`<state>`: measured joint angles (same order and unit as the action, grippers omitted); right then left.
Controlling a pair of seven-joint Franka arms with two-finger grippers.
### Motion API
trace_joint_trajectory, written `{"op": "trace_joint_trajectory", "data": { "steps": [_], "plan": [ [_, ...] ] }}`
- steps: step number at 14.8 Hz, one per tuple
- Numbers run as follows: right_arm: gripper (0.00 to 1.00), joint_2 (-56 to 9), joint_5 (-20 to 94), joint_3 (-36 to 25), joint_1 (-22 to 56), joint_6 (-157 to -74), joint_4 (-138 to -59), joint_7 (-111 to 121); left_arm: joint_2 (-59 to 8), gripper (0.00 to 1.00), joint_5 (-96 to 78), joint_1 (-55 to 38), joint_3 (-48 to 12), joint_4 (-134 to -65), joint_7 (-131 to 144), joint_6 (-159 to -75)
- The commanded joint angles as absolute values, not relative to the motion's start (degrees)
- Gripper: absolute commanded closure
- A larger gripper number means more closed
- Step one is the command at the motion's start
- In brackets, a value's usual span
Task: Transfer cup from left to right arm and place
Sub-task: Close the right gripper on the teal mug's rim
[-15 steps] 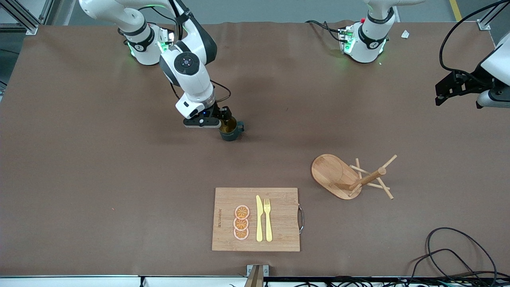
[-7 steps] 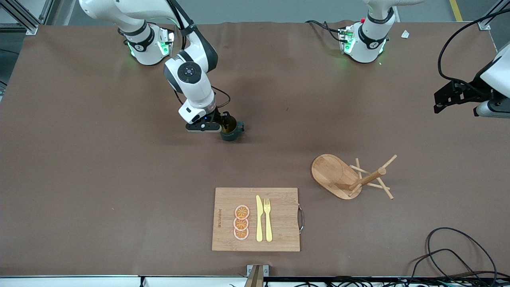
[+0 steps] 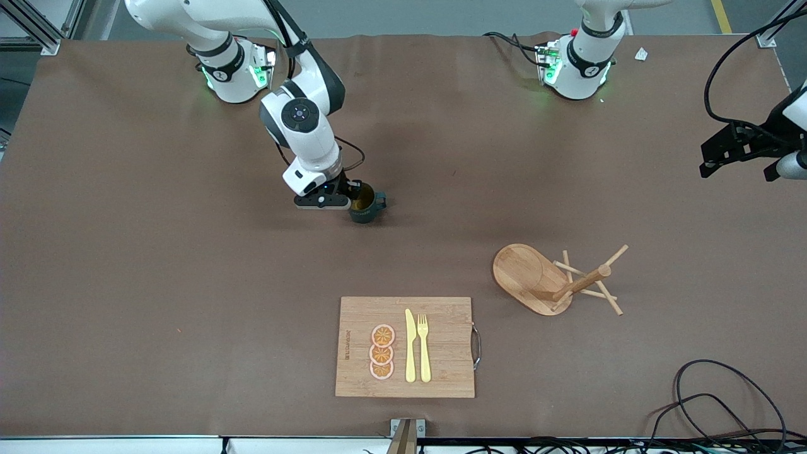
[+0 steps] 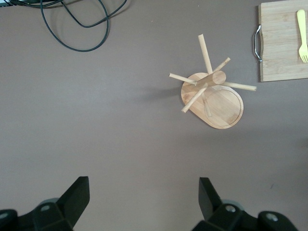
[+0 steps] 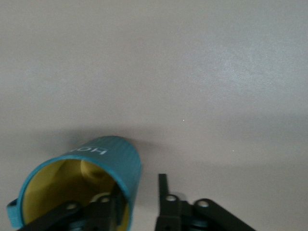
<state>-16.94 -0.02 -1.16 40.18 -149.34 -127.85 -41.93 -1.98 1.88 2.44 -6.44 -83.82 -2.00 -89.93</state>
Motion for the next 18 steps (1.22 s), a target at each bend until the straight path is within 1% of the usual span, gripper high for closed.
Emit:
{"op": "trace_joint_trajectory", "data": {
  "steps": [1, 5, 9, 11, 13, 15, 18],
  "plan": [
    [1.0, -17.0, 0.3, -1.1, 40.5, -149.6, -128.1, -43.5, -2.2, 0.0, 0.6, 2.8, -6.6, -83.0, -1.6, -89.4],
    [1.0, -15.4, 0.4, -1.1, 37.3, -148.3, -128.6, -38.4, -2.2, 0.0, 0.7, 1.9, -7.1, -83.0, -1.3, -89.4],
    [1.0, -6.0, 0.3, -1.2, 28.3, -137.7, -129.1, -26.7, -2.7, 0.0, 1.1, 2.3, -7.1, -83.0, -2.0, -89.4],
    [1.0, -1.7, 0.3, -1.3, 25.0, -135.1, -130.6, -20.7, -2.7, 0.0, 1.1, 2.1, -7.1, -83.0, -1.4, -89.4],
    [1.0, 1.7, 0.3, -1.3, 20.7, -136.5, -135.8, -15.0, -2.7, 0.0, 0.9, 2.1, -7.1, -83.0, -1.3, -89.4],
    [1.0, 4.6, 0.3, -1.4, 15.4, -140.3, -141.0, -7.3, -2.7, 0.0, 1.0, 1.9, -7.1, -83.0, -1.4, -89.4],
    [1.0, 5.1, 0.3, -1.4, 4.1, -139.0, -141.7, 7.3, -2.7, 0.0, 1.0, 1.8, -7.2, -83.0, -1.4, -89.4]
  ]
}}
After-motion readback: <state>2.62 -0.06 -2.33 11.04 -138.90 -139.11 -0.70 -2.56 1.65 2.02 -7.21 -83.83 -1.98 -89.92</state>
